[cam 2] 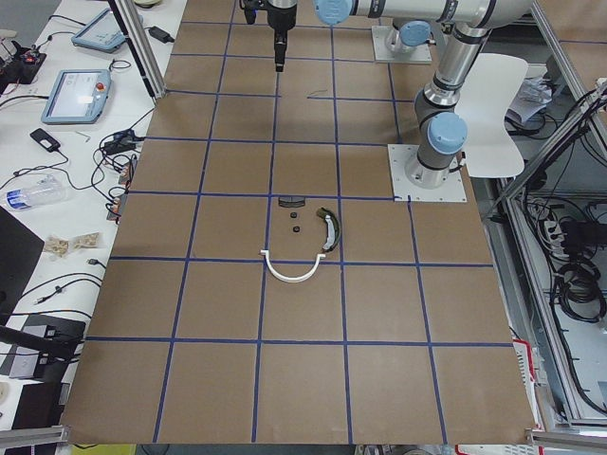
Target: Place bearing gear from tray to pile
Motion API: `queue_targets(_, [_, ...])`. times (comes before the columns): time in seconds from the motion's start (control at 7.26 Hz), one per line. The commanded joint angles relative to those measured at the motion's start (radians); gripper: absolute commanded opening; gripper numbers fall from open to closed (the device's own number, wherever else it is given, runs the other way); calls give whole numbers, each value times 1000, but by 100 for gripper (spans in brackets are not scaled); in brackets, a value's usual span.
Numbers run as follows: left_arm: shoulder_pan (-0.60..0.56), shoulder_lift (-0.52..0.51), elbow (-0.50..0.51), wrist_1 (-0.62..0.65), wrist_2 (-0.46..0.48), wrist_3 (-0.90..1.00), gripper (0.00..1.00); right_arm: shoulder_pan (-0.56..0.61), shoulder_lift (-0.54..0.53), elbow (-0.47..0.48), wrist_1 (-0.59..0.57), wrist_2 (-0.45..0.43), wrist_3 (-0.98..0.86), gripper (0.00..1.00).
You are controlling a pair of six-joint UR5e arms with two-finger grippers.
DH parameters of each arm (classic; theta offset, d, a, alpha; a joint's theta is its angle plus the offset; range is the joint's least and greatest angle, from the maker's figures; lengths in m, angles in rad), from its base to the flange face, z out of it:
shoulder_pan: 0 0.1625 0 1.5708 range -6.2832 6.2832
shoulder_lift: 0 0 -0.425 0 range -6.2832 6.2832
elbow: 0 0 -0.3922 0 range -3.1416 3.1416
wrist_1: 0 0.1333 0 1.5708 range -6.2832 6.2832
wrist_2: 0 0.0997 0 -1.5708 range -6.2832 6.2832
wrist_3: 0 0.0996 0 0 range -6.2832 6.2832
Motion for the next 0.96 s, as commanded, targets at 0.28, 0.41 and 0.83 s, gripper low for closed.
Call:
queue_targets(0.28, [0,2,0,13,2,11,100,0,-1,0,1,0,5,100])
queue_targets(0.41, [0,2,0,11,2,11,100,0,-2,0,1,2,6,100])
queue_targets(0.83, [-1,5,0,8,2,11,100,0,-6,-2,10,-3,6,100])
